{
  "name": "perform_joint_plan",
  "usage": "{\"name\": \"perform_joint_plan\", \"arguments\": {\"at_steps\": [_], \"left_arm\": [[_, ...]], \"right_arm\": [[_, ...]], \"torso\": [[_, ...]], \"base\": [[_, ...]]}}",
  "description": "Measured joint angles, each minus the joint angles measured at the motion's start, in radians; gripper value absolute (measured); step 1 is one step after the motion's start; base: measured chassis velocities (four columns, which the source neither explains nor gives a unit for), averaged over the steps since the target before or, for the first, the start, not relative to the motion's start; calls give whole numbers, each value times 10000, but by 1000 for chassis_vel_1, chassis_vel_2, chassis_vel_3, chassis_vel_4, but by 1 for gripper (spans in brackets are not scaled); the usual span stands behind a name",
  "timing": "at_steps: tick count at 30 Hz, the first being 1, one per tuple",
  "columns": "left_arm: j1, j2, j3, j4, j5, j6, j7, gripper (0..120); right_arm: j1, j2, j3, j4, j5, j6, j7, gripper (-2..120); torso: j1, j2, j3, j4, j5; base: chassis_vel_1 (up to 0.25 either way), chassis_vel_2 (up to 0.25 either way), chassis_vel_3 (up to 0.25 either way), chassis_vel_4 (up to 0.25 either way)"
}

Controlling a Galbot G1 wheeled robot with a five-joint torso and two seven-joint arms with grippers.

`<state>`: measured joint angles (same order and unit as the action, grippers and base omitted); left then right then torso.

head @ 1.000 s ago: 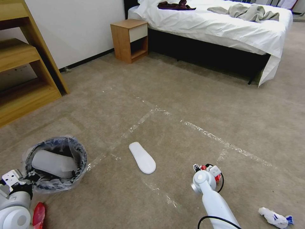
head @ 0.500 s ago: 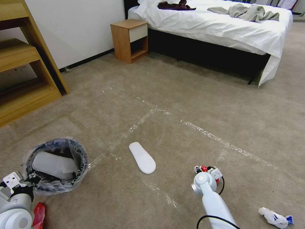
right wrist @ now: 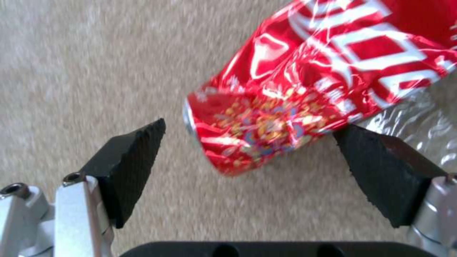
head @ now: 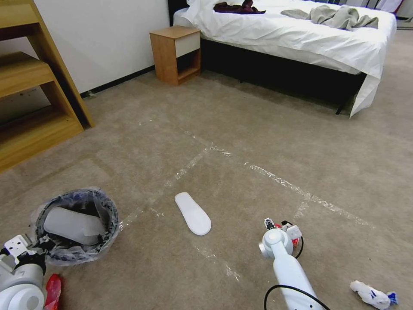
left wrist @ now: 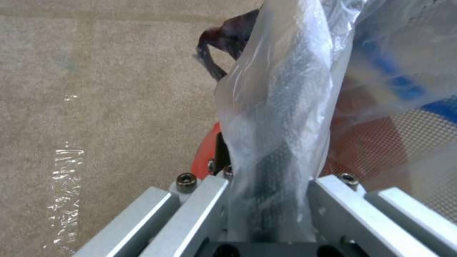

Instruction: Pick up the trash bin and place the garbage on the floor into it.

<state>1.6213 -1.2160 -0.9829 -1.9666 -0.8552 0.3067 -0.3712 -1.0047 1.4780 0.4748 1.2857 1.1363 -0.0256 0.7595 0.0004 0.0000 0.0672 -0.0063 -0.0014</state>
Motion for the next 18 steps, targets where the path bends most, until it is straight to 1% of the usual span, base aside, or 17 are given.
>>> {"name": "perform_joint_plan", "arguments": {"at_steps": [4,17,18], "left_arm": [[14,-3,4,35,29,-29,37,0],[69,-29,20,38,91,-70,67,0],[79,-44,25,61,131,-96,98,0]], "right_arm": [[-22,-4,150,-54,44,196,-202,90],[-45,23,309,-189,69,241,-298,88],[-48,26,330,-215,69,241,-306,85]], "torso": [[0,0,0,1,1],[0,0,0,1,1],[0,0,0,0,1]], "base": [[0,0,0,0],[0,0,0,0],[0,0,0,0]]}}
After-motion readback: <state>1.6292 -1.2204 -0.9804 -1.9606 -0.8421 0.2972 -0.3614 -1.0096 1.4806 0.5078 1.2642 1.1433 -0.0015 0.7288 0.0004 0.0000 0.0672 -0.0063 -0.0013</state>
